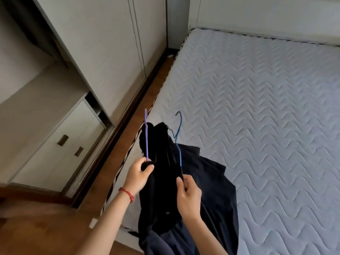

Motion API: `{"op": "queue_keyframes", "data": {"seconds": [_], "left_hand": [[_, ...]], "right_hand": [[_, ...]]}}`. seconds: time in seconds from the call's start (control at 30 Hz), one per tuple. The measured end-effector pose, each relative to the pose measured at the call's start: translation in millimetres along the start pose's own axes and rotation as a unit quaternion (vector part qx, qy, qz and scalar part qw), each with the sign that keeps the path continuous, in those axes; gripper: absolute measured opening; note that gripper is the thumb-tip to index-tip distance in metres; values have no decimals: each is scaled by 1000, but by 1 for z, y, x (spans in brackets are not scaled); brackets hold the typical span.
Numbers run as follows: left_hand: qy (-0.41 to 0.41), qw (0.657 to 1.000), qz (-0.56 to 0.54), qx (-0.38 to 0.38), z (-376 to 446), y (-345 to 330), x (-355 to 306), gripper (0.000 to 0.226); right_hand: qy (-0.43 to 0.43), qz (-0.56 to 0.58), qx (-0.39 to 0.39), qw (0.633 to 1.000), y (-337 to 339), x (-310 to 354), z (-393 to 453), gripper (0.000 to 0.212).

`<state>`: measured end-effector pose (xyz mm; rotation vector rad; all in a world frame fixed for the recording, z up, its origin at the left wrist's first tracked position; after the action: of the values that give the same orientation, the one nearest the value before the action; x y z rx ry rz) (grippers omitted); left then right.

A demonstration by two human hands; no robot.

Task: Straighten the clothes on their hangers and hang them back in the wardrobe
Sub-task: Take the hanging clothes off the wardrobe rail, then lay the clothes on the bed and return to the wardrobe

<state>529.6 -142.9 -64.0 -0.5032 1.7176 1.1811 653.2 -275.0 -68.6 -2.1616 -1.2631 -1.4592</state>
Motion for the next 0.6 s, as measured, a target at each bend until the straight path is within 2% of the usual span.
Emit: {"op": "queue_keyframes", "data": {"seconds": [0.1, 0.2, 0.3, 0.37, 0.47, 0.6], "left_hand": [[49, 997, 23, 49, 3, -49, 46, 6], [68, 991, 28, 112, -1, -110, 71, 22], [98, 982, 31, 159, -10, -156, 85, 28], [122, 974, 44, 185, -20, -171, 94, 34], [151, 962, 41, 222, -40, -178, 98, 48], [131, 961, 67, 233, -77, -166, 85, 43]], "right_hand": [[-64, -101, 3, 993, -8, -54, 22, 17], [-111, -162, 0, 981, -11, -95, 35, 20], [-158, -201, -5, 967, -4, -126, 42, 16], [-201, -247, 3, 948, 7, -146, 41, 16], [-258, -299, 35, 918, 32, -173, 32, 34], [-270, -316, 52, 908, 69, -185, 4, 42]]}}
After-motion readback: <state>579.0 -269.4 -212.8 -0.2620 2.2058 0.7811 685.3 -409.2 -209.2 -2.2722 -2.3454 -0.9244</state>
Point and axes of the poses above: each hand's wrist, its own z-axis towards the middle knuckle, its own y-axis out of the back of the hand, x = y × z, the point moved 5 cm from there along z, towards the middle knuckle, and after that the axes turned 13 degrees about -y, right-handed, at the moved point
